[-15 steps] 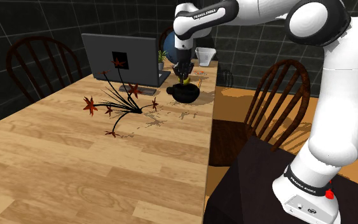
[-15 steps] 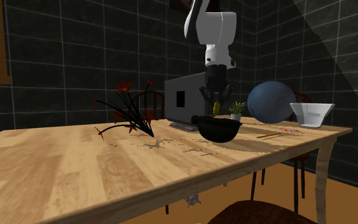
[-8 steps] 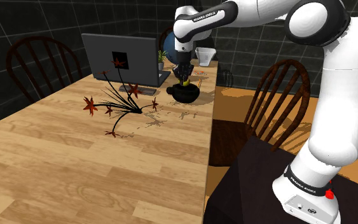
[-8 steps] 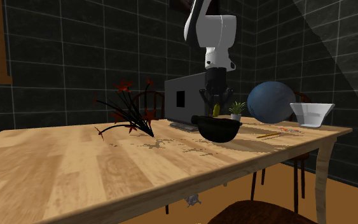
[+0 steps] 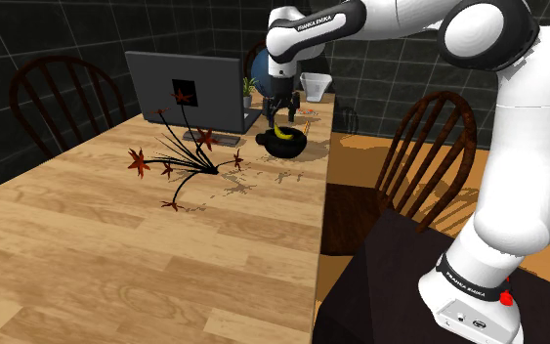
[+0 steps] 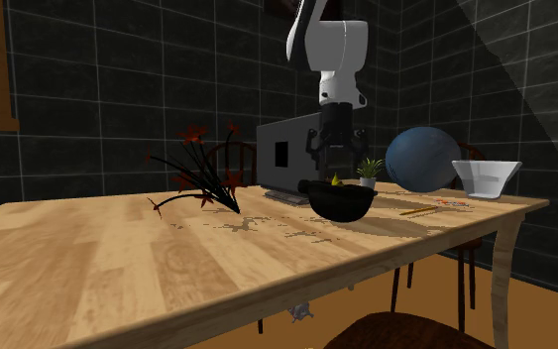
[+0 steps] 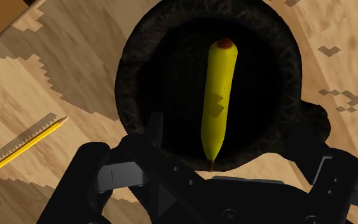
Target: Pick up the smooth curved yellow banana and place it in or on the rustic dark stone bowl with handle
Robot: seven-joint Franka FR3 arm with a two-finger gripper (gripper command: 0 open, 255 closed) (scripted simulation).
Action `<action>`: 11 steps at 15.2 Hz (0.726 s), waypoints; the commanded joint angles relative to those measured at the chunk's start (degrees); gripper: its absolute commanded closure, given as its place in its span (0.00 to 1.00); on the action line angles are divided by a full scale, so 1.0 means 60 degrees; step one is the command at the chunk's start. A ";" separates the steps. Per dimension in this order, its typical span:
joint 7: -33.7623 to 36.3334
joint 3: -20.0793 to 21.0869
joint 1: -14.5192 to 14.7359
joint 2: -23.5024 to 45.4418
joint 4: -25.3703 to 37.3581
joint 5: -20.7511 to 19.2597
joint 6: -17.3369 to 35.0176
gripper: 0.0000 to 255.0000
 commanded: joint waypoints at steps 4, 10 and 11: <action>-0.0028 -0.0002 -0.0004 -0.0006 0.1060 0.0007 -0.1067 0.00; -0.0028 -0.0002 -0.0005 -0.0006 0.1060 0.0007 -0.1067 0.00; -0.0028 -0.0002 -0.0005 -0.0006 0.1060 0.0007 -0.1067 0.00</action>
